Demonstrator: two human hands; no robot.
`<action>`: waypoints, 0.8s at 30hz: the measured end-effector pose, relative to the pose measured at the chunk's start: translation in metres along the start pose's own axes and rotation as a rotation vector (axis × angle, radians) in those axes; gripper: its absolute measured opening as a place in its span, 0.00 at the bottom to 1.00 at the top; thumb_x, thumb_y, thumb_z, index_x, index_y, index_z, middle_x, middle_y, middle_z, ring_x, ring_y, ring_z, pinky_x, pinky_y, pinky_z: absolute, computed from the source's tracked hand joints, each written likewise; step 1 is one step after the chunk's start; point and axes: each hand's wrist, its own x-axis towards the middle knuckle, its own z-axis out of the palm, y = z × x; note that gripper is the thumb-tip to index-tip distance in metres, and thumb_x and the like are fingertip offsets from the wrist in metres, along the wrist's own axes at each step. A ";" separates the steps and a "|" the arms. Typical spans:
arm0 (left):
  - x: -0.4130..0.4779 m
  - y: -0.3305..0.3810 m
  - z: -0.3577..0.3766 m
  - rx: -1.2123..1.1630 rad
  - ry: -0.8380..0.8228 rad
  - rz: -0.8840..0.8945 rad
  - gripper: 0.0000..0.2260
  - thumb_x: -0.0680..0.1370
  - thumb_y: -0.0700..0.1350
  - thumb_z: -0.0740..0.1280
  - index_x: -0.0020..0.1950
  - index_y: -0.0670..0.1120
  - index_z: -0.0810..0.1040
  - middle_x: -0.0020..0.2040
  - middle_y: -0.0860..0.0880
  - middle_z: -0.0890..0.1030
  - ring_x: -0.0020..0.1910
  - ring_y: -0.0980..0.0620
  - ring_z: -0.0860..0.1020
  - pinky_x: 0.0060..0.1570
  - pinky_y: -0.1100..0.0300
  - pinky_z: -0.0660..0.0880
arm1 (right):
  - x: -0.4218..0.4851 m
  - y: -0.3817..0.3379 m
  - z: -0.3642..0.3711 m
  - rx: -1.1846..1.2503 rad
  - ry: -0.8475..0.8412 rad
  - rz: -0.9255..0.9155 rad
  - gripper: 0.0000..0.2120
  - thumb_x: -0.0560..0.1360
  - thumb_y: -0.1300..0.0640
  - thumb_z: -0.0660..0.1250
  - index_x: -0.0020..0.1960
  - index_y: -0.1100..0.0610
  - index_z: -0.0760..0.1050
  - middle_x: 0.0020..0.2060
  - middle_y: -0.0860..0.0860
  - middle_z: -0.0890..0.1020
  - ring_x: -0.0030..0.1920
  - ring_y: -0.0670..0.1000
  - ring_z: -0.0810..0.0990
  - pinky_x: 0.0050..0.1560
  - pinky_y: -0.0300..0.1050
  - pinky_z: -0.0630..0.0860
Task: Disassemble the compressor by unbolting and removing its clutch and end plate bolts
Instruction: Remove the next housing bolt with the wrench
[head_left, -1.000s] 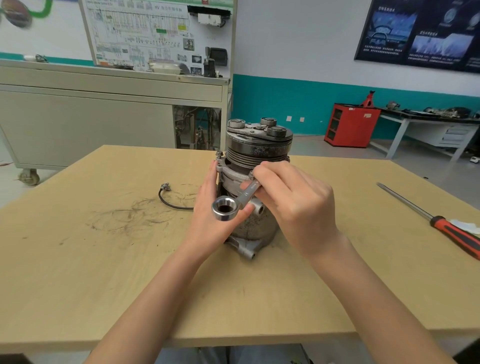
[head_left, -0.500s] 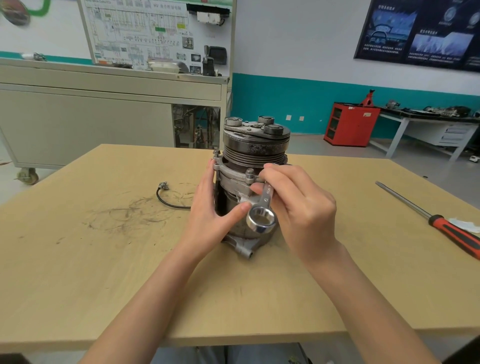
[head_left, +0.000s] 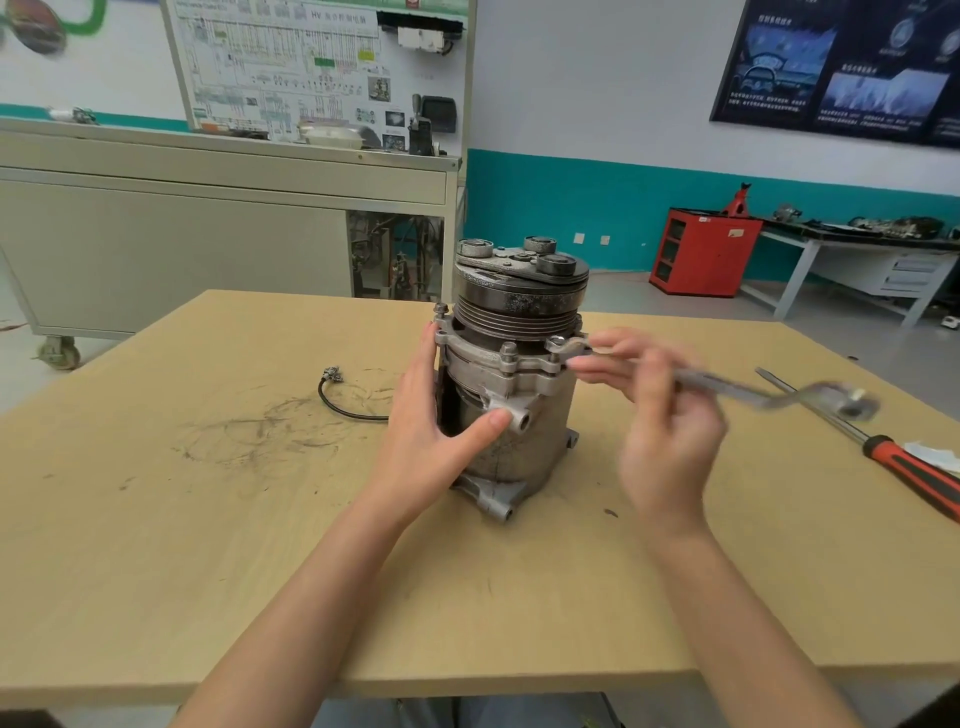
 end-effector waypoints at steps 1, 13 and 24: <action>0.000 0.001 0.000 0.005 0.001 0.005 0.47 0.67 0.69 0.67 0.78 0.60 0.47 0.78 0.62 0.53 0.75 0.64 0.53 0.72 0.60 0.55 | 0.005 0.004 -0.007 0.180 0.059 0.188 0.14 0.82 0.57 0.52 0.47 0.59 0.74 0.43 0.54 0.83 0.41 0.52 0.84 0.43 0.43 0.79; 0.001 0.001 0.000 0.008 0.001 0.005 0.45 0.65 0.71 0.65 0.75 0.64 0.45 0.76 0.66 0.51 0.75 0.66 0.51 0.70 0.62 0.54 | 0.066 0.036 -0.031 0.561 -0.098 0.721 0.22 0.80 0.54 0.54 0.37 0.57 0.83 0.39 0.56 0.85 0.38 0.49 0.84 0.37 0.36 0.79; 0.001 -0.001 0.000 0.008 0.002 -0.006 0.46 0.65 0.71 0.65 0.77 0.63 0.45 0.77 0.64 0.52 0.75 0.65 0.52 0.71 0.60 0.55 | 0.058 -0.027 -0.018 -0.627 -0.253 0.200 0.12 0.80 0.50 0.58 0.41 0.53 0.72 0.25 0.48 0.74 0.27 0.49 0.72 0.30 0.49 0.71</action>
